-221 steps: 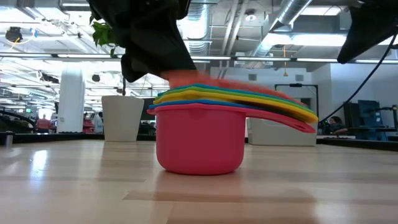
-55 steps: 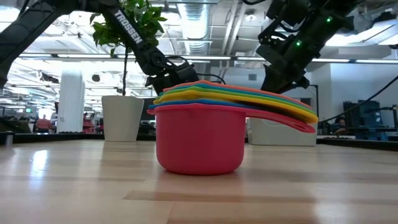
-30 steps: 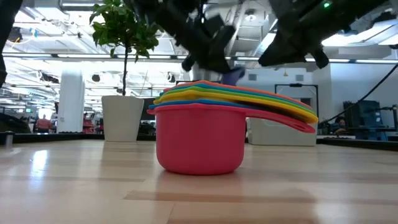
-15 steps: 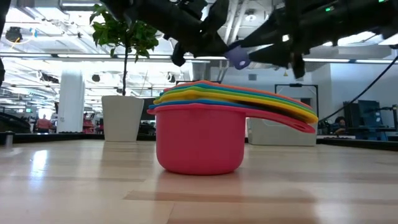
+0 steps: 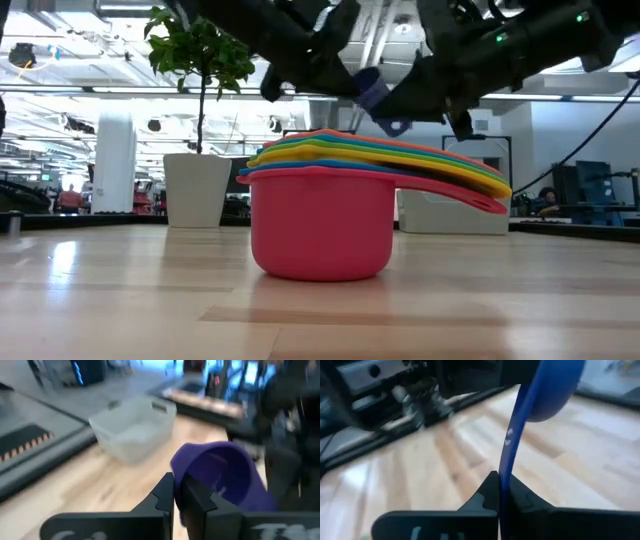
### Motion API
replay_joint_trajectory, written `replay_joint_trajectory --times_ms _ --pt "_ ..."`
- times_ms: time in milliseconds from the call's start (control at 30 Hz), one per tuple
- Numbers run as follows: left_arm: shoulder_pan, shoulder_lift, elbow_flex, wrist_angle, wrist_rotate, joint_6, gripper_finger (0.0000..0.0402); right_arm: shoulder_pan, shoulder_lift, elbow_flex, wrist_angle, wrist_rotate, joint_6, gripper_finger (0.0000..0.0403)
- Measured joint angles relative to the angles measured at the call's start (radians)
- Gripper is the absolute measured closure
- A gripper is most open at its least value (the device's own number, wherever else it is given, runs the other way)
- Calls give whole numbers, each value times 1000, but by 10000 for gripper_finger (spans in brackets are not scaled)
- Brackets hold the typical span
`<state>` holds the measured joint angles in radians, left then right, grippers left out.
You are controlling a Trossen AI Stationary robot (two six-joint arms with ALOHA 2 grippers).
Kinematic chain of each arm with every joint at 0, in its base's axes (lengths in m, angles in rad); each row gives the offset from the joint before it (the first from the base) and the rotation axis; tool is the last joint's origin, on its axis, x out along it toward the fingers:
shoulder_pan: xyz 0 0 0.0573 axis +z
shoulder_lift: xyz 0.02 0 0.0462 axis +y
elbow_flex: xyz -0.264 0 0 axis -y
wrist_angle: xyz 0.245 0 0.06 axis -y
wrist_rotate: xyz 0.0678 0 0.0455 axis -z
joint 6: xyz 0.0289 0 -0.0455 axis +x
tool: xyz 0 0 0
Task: Nest measuring cups in basket
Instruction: Stack the dark blue measuring cup on top of the orange measuring cup
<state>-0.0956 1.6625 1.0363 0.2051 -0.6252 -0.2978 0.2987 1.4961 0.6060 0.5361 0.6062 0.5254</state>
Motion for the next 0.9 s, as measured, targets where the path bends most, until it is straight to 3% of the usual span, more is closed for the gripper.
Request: replay_joint_trajectory --times_ms 100,200,333,400,533,733,900 --pt "-15 -47 2 -158 28 -27 386 -22 -71 3 -131 -143 23 394" --pt "-49 -101 2 -263 43 -2 368 -64 -124 5 -186 -360 33 395" --pt "-118 -175 -2 -336 81 75 339 -114 -146 6 -197 -666 83 397" --pt "-150 -213 -4 -354 118 93 327 -124 -130 6 -245 -765 120 397" --pt "-226 -266 -3 -458 156 78 313 -127 -98 43 -262 -808 148 398" --pt "-306 -291 -2 -565 -17 8 311 -84 -22 121 -250 -1003 152 398" --pt "-347 -289 -2 -592 -28 -11 311 -46 99 223 -262 -1116 214 398"
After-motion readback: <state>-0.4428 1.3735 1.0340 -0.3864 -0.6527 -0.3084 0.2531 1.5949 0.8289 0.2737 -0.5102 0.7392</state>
